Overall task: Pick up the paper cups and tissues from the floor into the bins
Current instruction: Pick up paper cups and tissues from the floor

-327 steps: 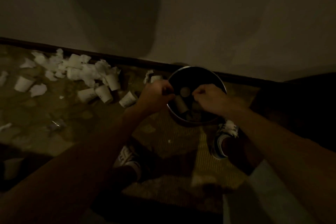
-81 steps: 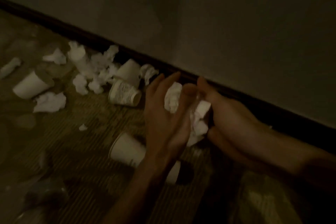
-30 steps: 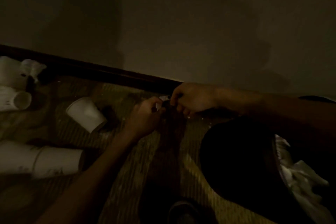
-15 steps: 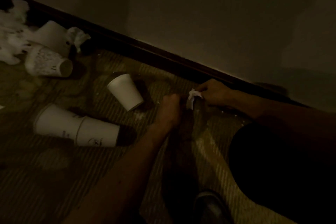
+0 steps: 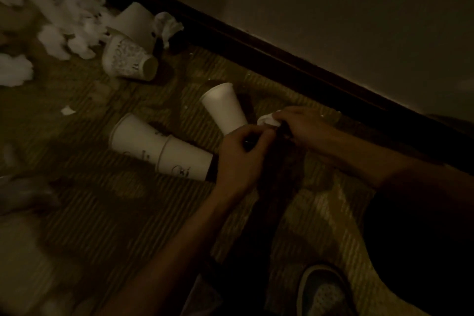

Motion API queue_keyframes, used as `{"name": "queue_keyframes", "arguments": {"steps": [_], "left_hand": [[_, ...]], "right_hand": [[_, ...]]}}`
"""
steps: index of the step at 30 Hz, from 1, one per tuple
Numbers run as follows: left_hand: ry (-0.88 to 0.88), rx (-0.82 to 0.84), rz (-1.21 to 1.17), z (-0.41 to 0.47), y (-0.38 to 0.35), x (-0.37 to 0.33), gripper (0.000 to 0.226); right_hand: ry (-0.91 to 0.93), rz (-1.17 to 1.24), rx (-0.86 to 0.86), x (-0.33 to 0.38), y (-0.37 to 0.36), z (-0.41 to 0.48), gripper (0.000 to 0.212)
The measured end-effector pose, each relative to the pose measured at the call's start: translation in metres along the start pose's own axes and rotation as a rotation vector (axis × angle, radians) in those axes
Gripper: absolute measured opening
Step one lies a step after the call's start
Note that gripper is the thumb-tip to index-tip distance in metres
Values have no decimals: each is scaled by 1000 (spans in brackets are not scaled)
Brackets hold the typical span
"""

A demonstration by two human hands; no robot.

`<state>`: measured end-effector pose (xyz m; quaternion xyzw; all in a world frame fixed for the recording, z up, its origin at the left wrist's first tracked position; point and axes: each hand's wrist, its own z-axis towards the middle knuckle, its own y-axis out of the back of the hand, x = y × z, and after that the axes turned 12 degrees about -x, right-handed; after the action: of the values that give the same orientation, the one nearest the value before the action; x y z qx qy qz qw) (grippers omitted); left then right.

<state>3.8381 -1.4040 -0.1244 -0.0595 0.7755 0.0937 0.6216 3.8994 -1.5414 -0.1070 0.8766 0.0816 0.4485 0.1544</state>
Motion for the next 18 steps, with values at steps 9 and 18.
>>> {"name": "queue_keyframes", "arguments": {"steps": [9,18], "left_hand": [[101,-212,177,56,54,-16,55],[5,-94,498,68,53,-20,22]], "right_hand": [[-91,126,115,29,-30,1,20],[-154,130,93,22,-38,3,11]]}}
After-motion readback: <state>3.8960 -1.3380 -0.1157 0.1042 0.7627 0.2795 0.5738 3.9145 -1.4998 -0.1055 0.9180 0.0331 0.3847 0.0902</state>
